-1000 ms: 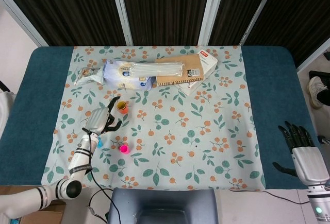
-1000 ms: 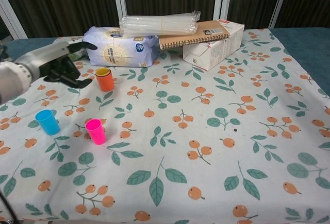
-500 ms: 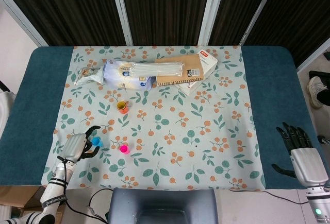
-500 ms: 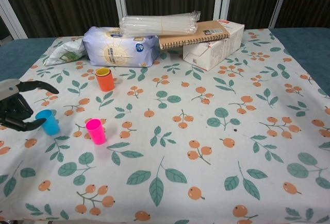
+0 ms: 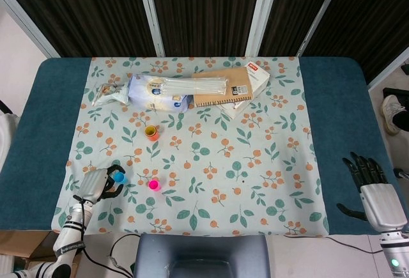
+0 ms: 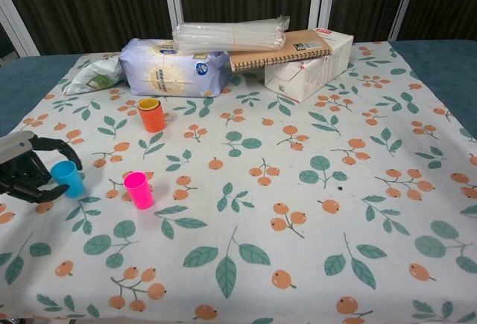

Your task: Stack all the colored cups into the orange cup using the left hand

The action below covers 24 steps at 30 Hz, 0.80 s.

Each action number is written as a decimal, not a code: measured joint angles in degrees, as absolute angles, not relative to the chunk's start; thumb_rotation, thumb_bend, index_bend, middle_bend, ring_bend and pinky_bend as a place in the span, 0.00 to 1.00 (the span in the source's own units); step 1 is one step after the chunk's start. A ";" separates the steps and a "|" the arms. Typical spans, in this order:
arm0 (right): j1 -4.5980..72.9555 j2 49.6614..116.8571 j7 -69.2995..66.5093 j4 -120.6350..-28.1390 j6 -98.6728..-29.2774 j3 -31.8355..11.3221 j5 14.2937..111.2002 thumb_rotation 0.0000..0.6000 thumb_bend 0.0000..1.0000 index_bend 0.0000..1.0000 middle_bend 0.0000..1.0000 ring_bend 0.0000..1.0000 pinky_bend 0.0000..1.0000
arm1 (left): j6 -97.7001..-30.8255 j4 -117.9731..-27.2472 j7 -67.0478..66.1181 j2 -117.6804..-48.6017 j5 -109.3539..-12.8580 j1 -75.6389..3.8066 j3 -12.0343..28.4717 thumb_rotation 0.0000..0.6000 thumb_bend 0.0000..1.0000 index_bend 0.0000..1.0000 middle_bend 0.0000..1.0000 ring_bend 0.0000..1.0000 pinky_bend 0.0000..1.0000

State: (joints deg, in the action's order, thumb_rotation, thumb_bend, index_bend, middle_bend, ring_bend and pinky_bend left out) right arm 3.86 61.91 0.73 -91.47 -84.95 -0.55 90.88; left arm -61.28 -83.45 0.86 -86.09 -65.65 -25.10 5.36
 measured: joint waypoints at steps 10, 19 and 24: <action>4.27 61.25 -0.38 -91.66 -83.99 -0.55 90.58 1.00 0.13 0.00 0.00 0.00 0.00 | -60.08 -83.28 1.68 -85.66 -65.87 -26.13 7.56 1.00 0.39 0.58 1.00 1.00 1.00; 4.27 61.40 -0.02 -91.75 -83.83 0.09 91.48 1.00 0.13 0.00 0.00 0.00 0.00 | -60.36 -86.80 3.03 -84.14 -64.38 -28.46 13.78 1.00 0.39 0.59 1.00 1.00 1.00; 4.51 61.42 -0.09 -91.81 -83.33 -0.32 90.48 1.00 0.13 0.00 0.00 0.00 0.00 | -58.98 -84.11 1.30 -86.95 -59.20 -34.17 19.86 1.00 0.39 0.59 1.00 1.00 1.00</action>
